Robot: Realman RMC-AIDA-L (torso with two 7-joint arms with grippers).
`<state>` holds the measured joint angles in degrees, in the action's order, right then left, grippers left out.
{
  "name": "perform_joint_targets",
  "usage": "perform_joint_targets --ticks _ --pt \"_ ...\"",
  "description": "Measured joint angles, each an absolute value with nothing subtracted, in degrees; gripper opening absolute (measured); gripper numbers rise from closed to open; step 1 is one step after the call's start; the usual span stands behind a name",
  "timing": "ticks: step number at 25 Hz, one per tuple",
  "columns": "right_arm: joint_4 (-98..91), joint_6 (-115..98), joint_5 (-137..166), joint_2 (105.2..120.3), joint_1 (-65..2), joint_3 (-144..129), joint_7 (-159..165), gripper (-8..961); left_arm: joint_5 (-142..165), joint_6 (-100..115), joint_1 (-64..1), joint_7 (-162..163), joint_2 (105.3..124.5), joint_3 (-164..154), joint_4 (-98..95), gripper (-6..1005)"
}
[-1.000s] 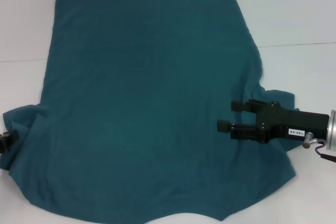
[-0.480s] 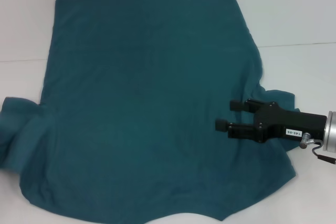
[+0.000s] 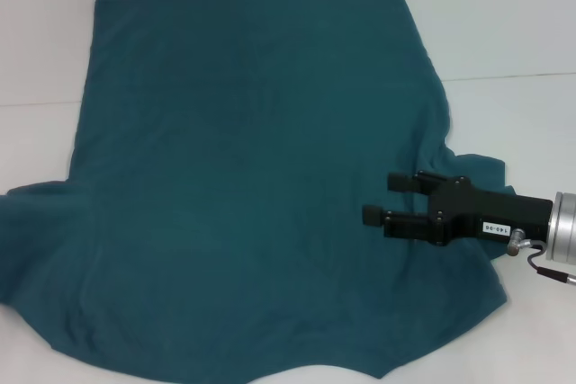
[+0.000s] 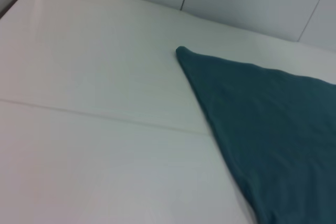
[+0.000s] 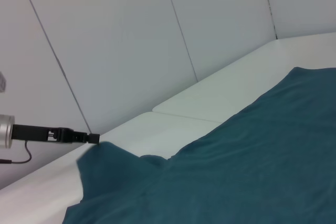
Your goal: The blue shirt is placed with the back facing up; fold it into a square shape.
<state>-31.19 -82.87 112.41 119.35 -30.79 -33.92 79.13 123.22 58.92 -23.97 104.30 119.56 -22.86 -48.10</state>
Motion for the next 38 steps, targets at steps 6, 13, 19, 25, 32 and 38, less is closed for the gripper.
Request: perform_joint_targets --ticks 6,13,19,25,32,38 --pt "-31.20 -82.79 112.41 119.42 -30.84 -33.92 79.14 912 123.22 61.89 -24.90 105.84 119.52 -23.37 -48.65 70" --pt "-31.14 -82.79 112.41 119.42 -30.85 -33.92 78.93 912 123.22 62.09 -25.11 106.07 119.53 -23.55 -48.69 105" --pt "-31.11 -82.79 112.41 119.42 -30.85 -33.92 79.01 912 123.22 61.63 -24.86 106.08 119.60 -23.46 -48.69 135" --pt "-31.11 -82.79 112.41 119.42 -30.85 -34.05 79.11 911 123.21 59.13 -24.63 105.87 120.31 -23.43 -48.69 164" --pt "-30.54 -82.79 112.41 119.42 -30.92 -34.11 79.29 911 123.21 53.64 -23.53 104.65 120.90 -24.94 -48.14 408" --pt "-30.39 -82.80 112.41 119.42 -30.94 -34.06 79.31 911 123.21 49.57 -23.46 103.34 121.00 -26.76 -46.68 632"
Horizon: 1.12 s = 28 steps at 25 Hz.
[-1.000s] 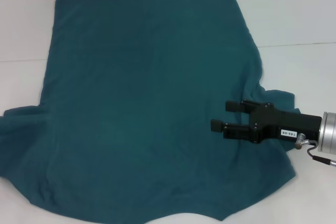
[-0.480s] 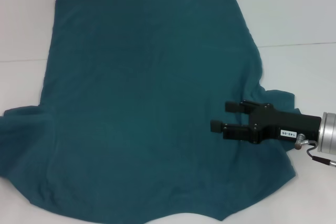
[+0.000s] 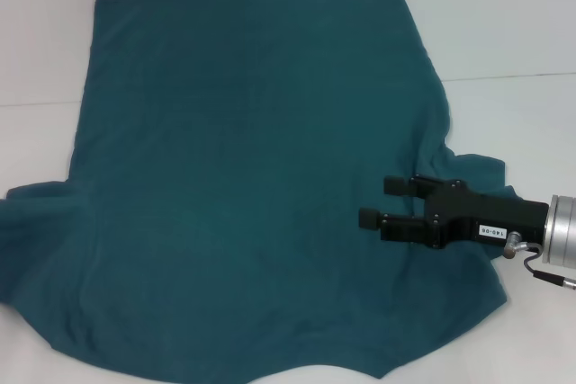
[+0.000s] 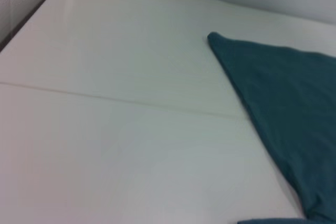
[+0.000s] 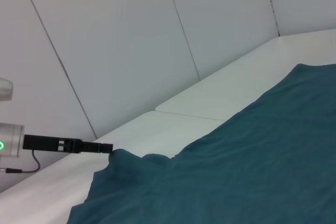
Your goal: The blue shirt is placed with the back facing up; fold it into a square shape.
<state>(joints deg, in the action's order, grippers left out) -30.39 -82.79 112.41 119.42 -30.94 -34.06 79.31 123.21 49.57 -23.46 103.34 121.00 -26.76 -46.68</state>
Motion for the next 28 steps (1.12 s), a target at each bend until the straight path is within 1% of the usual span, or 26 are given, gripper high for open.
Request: perform_joint_targets --ticks 5,28 --pt "-30.28 -82.80 112.41 119.42 -30.94 -34.01 79.31 911 123.21 47.29 -23.68 103.30 121.22 -29.31 -45.80 688" --pt "-30.23 -82.26 112.41 119.42 -30.94 -34.01 79.27 914 125.13 46.80 -23.99 103.27 121.52 -33.40 -45.98 674"
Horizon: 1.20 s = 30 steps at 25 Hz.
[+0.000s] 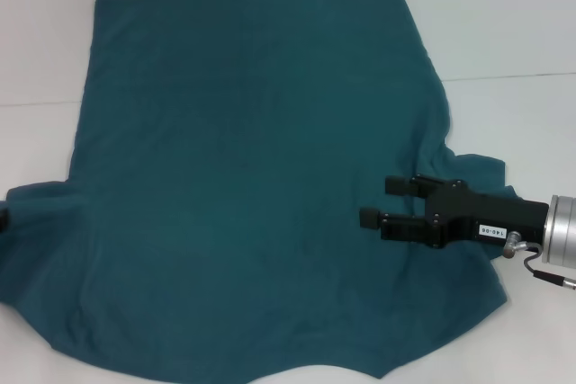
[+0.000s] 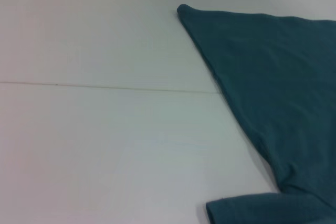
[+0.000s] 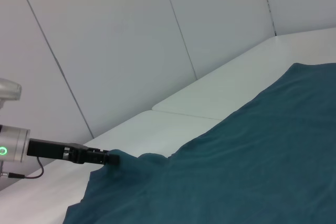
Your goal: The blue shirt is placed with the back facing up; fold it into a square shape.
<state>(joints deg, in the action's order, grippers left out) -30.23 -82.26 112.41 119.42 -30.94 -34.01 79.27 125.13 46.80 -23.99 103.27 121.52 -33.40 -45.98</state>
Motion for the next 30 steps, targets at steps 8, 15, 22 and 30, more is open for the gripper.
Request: perform_joint_targets --ticks 8,15,22,30 --pt "-30.23 -82.26 112.38 119.42 -30.97 -34.01 79.28 912 126.81 45.63 -23.99 104.57 121.66 -33.35 -46.41 635" --pt "-30.23 -82.27 112.31 119.52 -31.01 -34.01 79.18 911 127.07 45.79 -23.99 105.38 121.64 -33.64 -46.93 367" --pt "-30.23 -82.26 112.31 119.51 -31.02 -34.01 79.18 912 127.14 45.92 -24.13 105.50 121.64 -33.75 -46.93 11" --pt "-30.23 -82.27 112.10 119.51 -30.94 -34.01 79.12 911 127.60 46.68 -23.90 107.29 121.64 -33.49 -48.42 12"
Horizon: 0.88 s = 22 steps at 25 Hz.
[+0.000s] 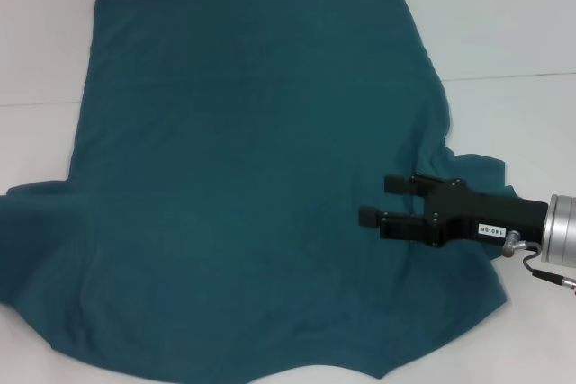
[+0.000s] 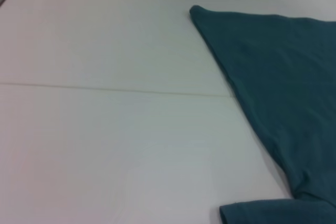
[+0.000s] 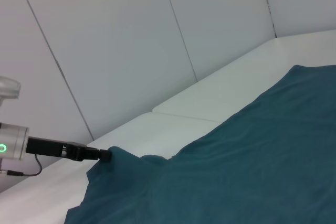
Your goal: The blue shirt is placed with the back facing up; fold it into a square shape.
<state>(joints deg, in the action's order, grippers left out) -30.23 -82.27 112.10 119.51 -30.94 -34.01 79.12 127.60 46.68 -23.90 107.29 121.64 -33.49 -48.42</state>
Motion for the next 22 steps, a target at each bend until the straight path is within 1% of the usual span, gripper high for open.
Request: perform_joint_targets --ticks 16,22 --pt "-29.80 -82.27 111.78 119.51 -30.88 -34.01 78.83 911 127.72 53.75 -23.38 109.96 121.35 -33.30 -51.88 11" --pt "-29.79 -82.27 111.78 119.48 -30.95 -34.16 78.83 912 126.04 67.01 -23.53 112.18 121.57 -33.14 -55.05 11"
